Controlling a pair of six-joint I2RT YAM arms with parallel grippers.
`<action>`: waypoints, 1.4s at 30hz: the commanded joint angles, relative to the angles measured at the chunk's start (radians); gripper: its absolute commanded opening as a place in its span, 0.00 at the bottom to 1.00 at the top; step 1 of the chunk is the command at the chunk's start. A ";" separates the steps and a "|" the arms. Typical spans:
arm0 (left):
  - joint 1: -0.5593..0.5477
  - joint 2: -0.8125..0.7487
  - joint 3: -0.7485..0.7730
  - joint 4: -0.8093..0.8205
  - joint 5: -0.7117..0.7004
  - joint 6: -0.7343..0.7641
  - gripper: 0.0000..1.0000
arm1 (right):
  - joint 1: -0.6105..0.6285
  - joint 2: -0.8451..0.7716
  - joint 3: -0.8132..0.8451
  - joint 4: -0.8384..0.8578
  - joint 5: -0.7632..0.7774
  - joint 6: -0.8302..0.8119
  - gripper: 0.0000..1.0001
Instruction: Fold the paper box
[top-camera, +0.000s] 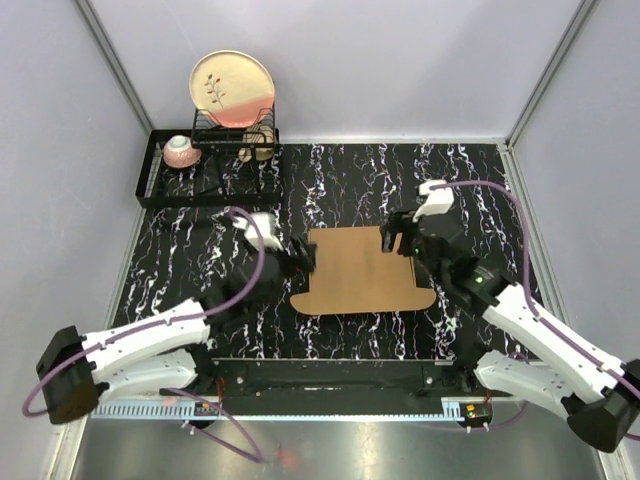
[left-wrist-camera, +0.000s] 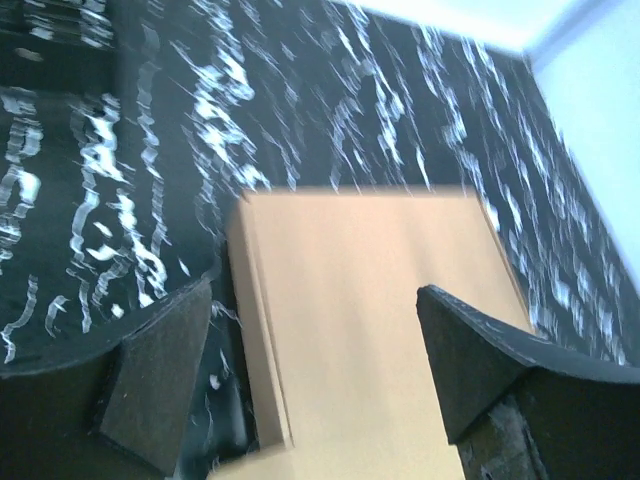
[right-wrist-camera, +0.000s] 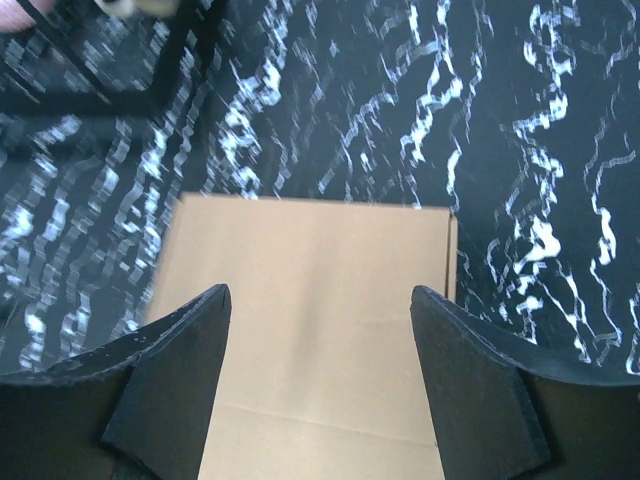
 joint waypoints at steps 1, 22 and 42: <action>-0.352 0.027 -0.020 0.011 -0.194 0.300 0.87 | 0.028 0.048 -0.030 -0.088 0.112 -0.034 0.79; -0.951 0.819 -0.127 1.240 -0.732 1.705 0.71 | 0.030 -0.024 -0.094 -0.020 0.132 0.017 0.79; -0.862 0.995 -0.052 1.573 -0.670 1.861 0.65 | 0.030 -0.048 -0.150 0.038 0.116 0.026 0.79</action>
